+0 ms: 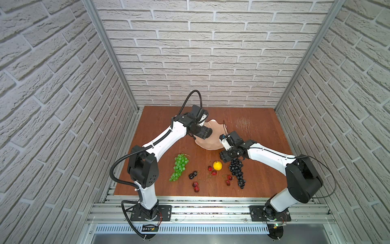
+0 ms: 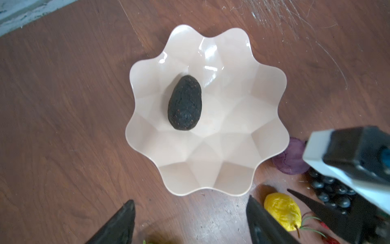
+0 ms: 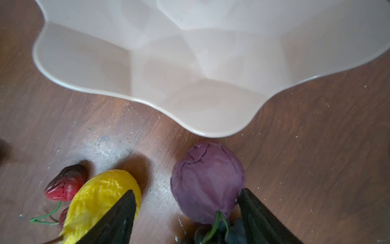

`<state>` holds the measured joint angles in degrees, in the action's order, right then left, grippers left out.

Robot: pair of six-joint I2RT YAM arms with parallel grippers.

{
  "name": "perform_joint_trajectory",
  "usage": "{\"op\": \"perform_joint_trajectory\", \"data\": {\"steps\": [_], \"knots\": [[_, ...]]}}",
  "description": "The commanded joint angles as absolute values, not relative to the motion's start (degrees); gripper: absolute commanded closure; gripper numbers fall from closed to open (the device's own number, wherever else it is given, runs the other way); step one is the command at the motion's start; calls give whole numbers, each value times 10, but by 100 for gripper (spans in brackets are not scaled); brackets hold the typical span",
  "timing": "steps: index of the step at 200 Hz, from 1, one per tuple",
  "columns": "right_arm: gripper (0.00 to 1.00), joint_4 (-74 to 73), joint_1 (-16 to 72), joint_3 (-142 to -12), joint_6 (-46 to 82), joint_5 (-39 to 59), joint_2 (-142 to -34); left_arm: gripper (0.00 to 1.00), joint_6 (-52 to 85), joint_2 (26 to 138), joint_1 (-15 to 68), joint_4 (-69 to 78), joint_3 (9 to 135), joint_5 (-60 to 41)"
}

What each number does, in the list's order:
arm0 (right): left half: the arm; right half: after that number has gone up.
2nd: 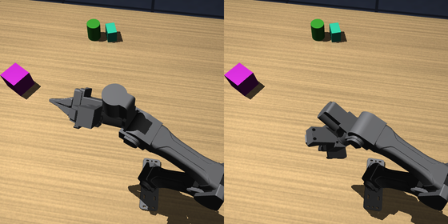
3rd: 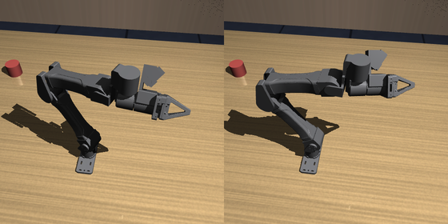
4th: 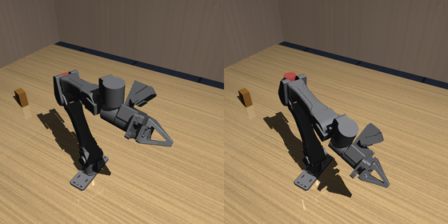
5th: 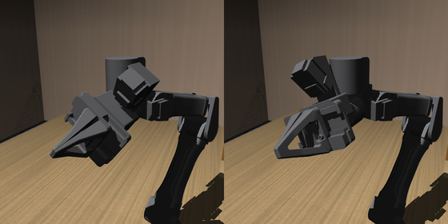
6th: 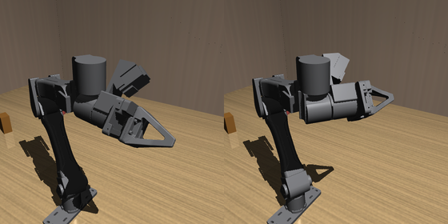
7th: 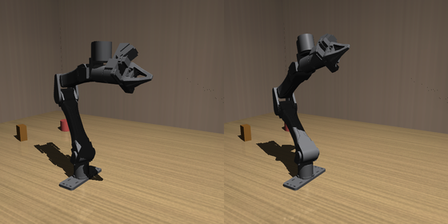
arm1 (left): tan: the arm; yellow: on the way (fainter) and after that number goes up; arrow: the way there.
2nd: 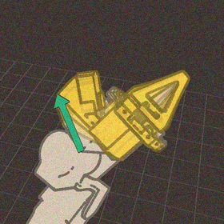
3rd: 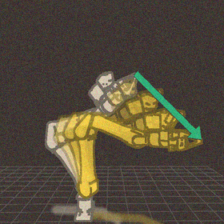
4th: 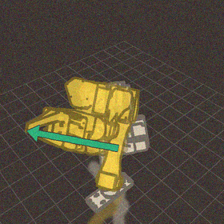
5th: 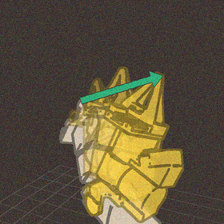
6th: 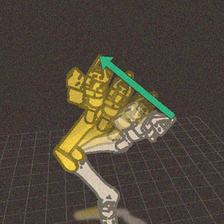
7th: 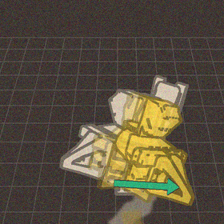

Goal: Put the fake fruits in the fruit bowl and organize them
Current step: 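Release the avocado with the left gripper while the right gripper grasps the purple fruit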

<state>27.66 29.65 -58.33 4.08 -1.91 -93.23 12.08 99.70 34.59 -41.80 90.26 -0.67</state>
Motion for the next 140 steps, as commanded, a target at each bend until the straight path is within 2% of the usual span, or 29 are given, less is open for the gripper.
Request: {"op": "perform_joint_trajectory", "data": {"steps": [1,42,77,125,140], "knots": [[25,268,300,-614,39,-38,-954,18,146,957,348,-382,876,3],[25,272,300,-629,26,-64,-984,18,137,946,343,-387,879,9],[30,269,299,-630,24,-61,-1004,18,131,949,341,-390,890,7],[42,270,299,-637,28,-52,-1018,18,133,946,339,-392,889,10],[50,274,299,-636,29,-49,-1018,18,132,939,339,-392,885,15]]}}
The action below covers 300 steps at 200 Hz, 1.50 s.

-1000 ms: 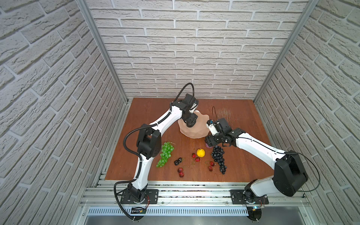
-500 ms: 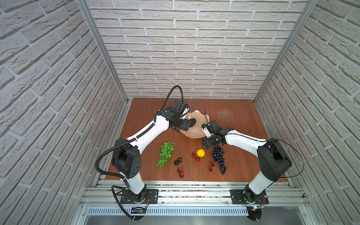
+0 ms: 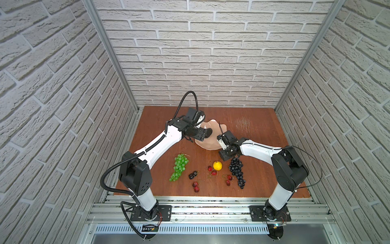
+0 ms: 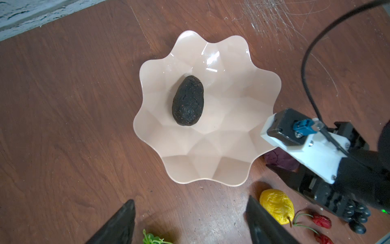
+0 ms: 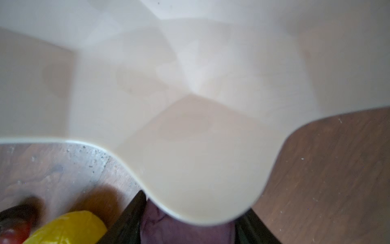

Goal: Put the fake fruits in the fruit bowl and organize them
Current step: 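Release the avocado with the left gripper while the right gripper grasps the purple fruit, then carry the purple fruit with the right gripper into the bowl beside the avocado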

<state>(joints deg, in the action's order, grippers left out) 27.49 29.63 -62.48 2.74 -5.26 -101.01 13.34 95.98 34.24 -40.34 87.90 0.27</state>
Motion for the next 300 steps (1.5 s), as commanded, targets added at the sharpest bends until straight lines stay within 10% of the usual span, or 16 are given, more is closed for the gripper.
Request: {"op": "perform_joint_trajectory", "data": {"steps": [1,172,300], "knots": [[51,274,299,-636,29,-49,-1017,18,132,939,339,-392,885,15],[63,432,299,-695,29,-71,-857,18,140,868,300,-393,844,57],[63,398,274,-983,-3,-95,-1127,18,131,823,270,-425,828,98]]}}
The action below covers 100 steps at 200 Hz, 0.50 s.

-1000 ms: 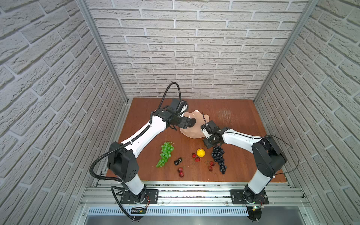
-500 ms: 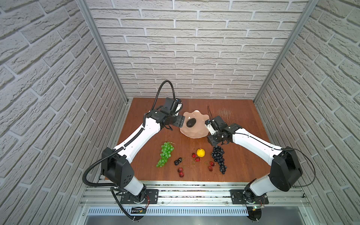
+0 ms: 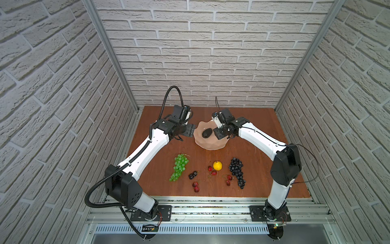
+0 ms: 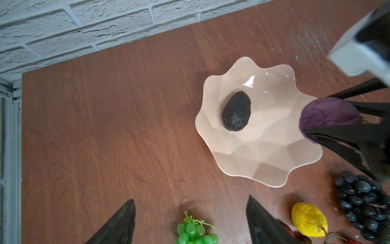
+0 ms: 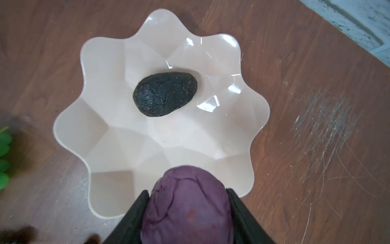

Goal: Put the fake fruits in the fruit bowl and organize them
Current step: 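Carry the purple fruit with the right gripper into the bowl beside the avocado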

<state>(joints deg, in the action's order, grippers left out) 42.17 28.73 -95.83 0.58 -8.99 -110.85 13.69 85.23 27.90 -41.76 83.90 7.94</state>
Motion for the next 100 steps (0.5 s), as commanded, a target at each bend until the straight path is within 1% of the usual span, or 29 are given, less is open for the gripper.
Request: {"op": "perform_joint_trajectory", "data": {"steps": [1,36,100], "knots": [[63,397,274,-984,-3,-95,-1128,18,131,822,271,-425,828,97],[63,379,262,-1000,-1,-88,-1185,18,133,811,268,-432,823,101],[62,377,255,-1050,-14,-92,-1252,18,125,807,268,-443,829,116]]}}
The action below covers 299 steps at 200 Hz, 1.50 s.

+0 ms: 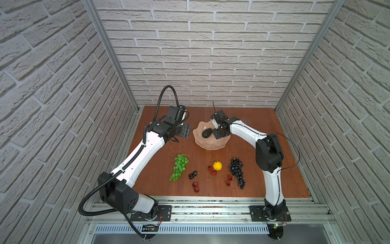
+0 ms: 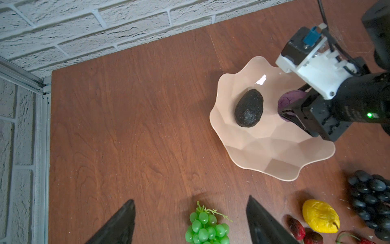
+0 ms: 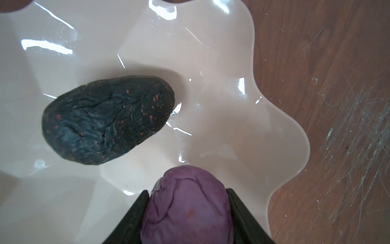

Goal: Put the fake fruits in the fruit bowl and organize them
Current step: 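Carry the purple fruit with the right gripper into the bowl beside the avocado, then grasp the yellow lemon with the left gripper while the right gripper withdraws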

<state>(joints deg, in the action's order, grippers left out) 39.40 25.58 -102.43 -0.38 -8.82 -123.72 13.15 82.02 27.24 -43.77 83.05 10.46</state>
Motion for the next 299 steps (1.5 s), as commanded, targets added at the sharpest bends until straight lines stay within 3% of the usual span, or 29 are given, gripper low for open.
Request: {"op": "perform_joint_trajectory", "data": {"steps": [1,118,172,208,263,299], "knots": [[62,376,254,-1051,-14,-92,-1253,18,125,808,268,-444,829,116],[58,367,250,-1092,-19,-105,-1310,18,124,816,268,-454,835,120],[33,371,250,-1095,-21,-104,-1300,15,136,820,267,-464,833,99],[25,380,251,-1089,-25,-105,-1267,15,155,830,268,-465,830,67],[23,407,253,-1081,-22,-95,-1202,15,193,847,280,-464,813,19],[23,376,256,-975,-1,-104,-1099,15,217,864,329,-455,806,-5]]}}
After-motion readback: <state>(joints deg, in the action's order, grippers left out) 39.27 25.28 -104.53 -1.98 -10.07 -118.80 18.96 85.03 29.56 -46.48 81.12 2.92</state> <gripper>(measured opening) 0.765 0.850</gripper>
